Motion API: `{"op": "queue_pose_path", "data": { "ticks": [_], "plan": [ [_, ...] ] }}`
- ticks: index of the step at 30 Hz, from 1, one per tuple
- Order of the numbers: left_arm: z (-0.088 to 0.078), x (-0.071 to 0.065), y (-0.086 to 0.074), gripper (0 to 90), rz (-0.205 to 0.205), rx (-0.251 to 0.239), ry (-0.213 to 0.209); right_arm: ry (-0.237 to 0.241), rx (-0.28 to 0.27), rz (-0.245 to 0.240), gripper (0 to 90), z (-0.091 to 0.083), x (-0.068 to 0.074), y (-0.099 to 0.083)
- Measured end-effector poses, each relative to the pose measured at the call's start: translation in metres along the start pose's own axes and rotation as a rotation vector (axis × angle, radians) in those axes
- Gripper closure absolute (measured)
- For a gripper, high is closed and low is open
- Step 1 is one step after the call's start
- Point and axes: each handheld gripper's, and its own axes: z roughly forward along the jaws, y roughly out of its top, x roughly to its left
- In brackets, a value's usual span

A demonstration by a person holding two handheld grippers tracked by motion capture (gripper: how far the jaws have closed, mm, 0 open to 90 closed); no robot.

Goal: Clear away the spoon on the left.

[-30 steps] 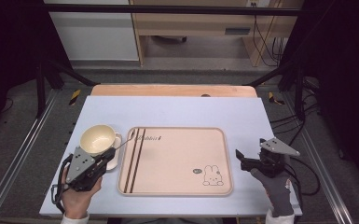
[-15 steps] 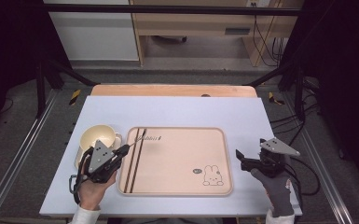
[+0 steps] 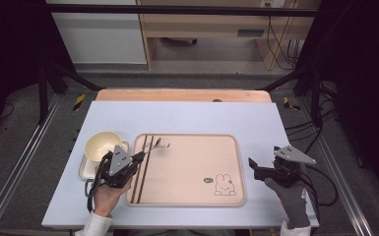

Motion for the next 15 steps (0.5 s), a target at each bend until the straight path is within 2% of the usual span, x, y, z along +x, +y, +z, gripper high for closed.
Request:
{"op": "queue_pose_path", "data": {
  "ticks": [1,3,4,5,9,15],
  "plan": [
    [0.003,0.000,0.000,88.8,0.017,0.001,0.002,0.000,0.002,-0.001,3.3,0.000,0.000,0.000],
    [0.008,-0.001,-0.002,88.8,0.013,0.015,-0.004,0.001,0.003,-0.002,3.3,0.001,0.000,0.000],
    [0.010,0.000,-0.002,88.9,0.028,0.014,0.001,0.001,0.003,-0.002,3.3,0.001,0.000,0.000],
    [0.012,-0.001,-0.004,88.9,0.020,0.027,-0.002,0.001,0.003,-0.004,3.3,0.001,0.000,0.000],
    [0.019,-0.003,-0.007,88.8,0.039,0.053,0.007,0.002,0.000,0.000,3.3,0.000,0.000,0.000],
    [0.025,-0.007,-0.009,88.8,0.070,0.061,0.025,0.003,0.007,-0.008,3.3,0.002,0.000,-0.001]
  ]
}}
